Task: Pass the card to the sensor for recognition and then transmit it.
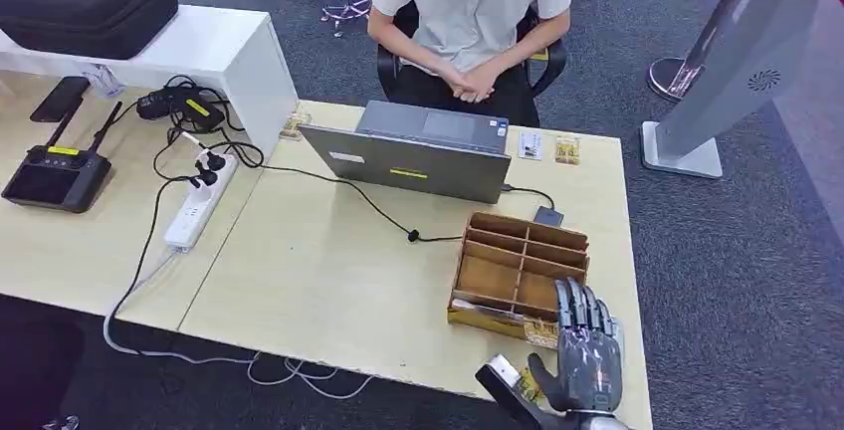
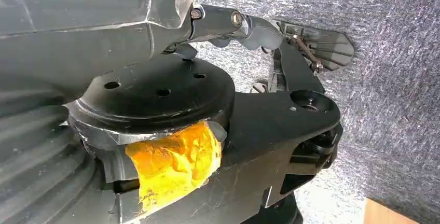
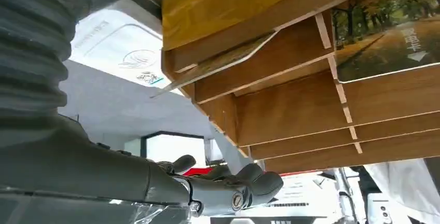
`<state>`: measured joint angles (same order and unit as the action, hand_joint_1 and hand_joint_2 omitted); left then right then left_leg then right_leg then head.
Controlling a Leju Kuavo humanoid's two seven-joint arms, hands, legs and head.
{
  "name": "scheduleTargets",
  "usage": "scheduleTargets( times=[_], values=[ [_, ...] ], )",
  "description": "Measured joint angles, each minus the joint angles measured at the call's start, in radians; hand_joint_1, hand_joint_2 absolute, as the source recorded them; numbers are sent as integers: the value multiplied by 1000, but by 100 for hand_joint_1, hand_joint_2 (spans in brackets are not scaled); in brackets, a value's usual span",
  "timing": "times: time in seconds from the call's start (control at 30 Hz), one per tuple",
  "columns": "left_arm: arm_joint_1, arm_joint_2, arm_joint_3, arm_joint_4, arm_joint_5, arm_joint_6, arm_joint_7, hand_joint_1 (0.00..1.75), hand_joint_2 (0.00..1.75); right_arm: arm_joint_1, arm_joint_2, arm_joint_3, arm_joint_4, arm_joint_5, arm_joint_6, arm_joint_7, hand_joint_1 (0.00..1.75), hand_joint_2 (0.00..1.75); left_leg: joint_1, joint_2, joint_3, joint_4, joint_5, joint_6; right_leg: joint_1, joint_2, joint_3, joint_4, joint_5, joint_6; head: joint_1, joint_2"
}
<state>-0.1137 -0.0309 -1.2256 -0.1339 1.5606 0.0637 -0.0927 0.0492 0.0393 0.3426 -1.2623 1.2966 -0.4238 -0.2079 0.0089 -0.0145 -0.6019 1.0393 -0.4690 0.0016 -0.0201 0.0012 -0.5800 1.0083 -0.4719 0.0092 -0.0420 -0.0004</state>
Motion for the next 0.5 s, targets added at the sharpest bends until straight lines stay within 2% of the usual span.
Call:
scheduleTargets(
  times=[0.33, 0.37, 0.4, 0.5],
  values=[
    [0, -4, -10, 0, 0, 0, 0, 0, 175, -12, 25, -15, 19, 2, 0, -8, 0, 175, 0, 0, 0, 0, 0, 0, 0, 0, 0, 0, 0, 0, 0, 0],
    [0, -5, -11, 0, 0, 0, 0, 0, 175, -12, 27, -16, 19, 2, 0, -8, 16, 175, 0, 0, 0, 0, 0, 0, 0, 0, 0, 0, 0, 0, 0, 0],
    [0, -5, -11, 0, 0, 0, 0, 0, 175, -13, 27, -18, 19, 2, 0, -8, 175, 175, 0, 0, 0, 0, 0, 0, 0, 0, 0, 0, 0, 0, 0, 0],
    [0, -5, -13, 0, 0, 0, 0, 0, 175, -12, 28, -20, 19, -5, 2, -15, 175, 175, 0, 0, 0, 0, 0, 0, 0, 0, 0, 0, 0, 0, 0, 0]
  ],
)
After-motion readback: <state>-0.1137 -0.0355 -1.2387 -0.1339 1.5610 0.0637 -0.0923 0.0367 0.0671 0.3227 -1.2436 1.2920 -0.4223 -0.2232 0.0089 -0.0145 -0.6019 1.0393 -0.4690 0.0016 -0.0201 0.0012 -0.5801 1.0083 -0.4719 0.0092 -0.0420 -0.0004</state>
